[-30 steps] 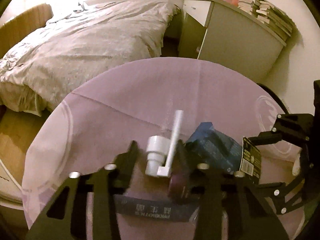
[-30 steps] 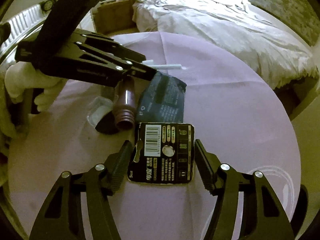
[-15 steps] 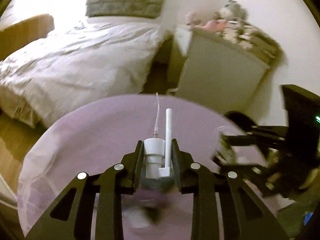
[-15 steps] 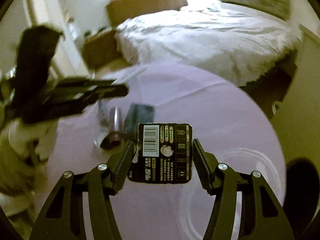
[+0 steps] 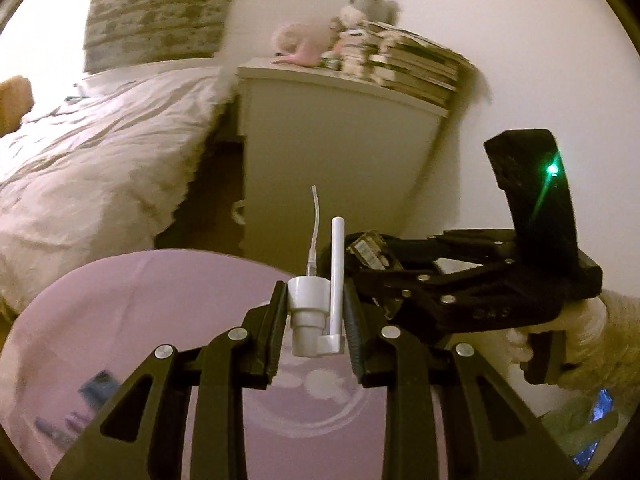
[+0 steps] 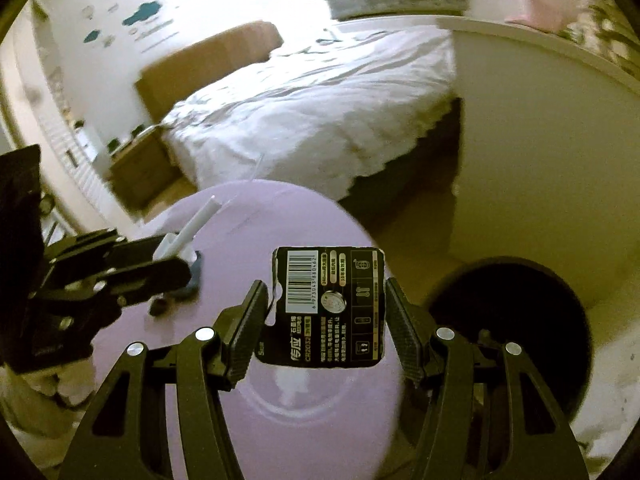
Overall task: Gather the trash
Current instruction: 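Carry the spray nozzle and battery card over the black trash bin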
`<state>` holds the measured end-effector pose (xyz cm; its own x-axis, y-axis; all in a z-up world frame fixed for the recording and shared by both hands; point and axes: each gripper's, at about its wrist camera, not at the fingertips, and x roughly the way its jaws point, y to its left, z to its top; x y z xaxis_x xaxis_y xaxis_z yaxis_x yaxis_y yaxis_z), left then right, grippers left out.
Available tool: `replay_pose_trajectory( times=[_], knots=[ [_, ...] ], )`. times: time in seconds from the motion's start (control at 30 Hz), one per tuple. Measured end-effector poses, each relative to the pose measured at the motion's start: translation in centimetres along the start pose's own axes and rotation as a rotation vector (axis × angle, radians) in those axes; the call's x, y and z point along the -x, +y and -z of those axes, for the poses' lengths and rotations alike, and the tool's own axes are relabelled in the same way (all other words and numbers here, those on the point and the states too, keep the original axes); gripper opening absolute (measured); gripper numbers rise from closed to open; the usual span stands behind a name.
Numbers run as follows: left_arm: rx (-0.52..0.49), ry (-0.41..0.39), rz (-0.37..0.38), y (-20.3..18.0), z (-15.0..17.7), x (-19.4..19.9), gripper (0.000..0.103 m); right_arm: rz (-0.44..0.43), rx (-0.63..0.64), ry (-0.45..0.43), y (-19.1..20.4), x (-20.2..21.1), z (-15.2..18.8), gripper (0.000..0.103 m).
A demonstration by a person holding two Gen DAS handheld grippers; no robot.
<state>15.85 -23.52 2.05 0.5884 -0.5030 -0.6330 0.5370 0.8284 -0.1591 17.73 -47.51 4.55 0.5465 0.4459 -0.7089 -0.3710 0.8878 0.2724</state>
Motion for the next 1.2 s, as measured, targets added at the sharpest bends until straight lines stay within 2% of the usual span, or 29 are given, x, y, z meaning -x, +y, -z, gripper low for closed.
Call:
replay_pose_trajectory(
  times=[0.3, 0.63, 0.9, 1.2],
  knots=[
    [-0.029, 0.037, 0.093, -4.6, -0.8, -5.0, 0.027, 0.099, -0.124, 0.006, -7.3, 1.3, 2.5, 0.059],
    [0.054, 0.127, 0.229, -5.6, -0.6, -11.0, 0.027, 0.159, -0.260, 0.031, -13.3, 0.3, 4.7, 0.059],
    [0.073, 0.188, 0.251, -6.4, 0.1, -14.5, 0.028, 0.192, -0.308, 0.042, -15.9, -0.5, 5.5, 0.059],
    [0.093, 0.234, 0.251, -6.6, 0.6, -16.5, 0.028, 0.216, -0.368, 0.058, -17.8, -1.1, 6.6, 0.059]
  ],
)
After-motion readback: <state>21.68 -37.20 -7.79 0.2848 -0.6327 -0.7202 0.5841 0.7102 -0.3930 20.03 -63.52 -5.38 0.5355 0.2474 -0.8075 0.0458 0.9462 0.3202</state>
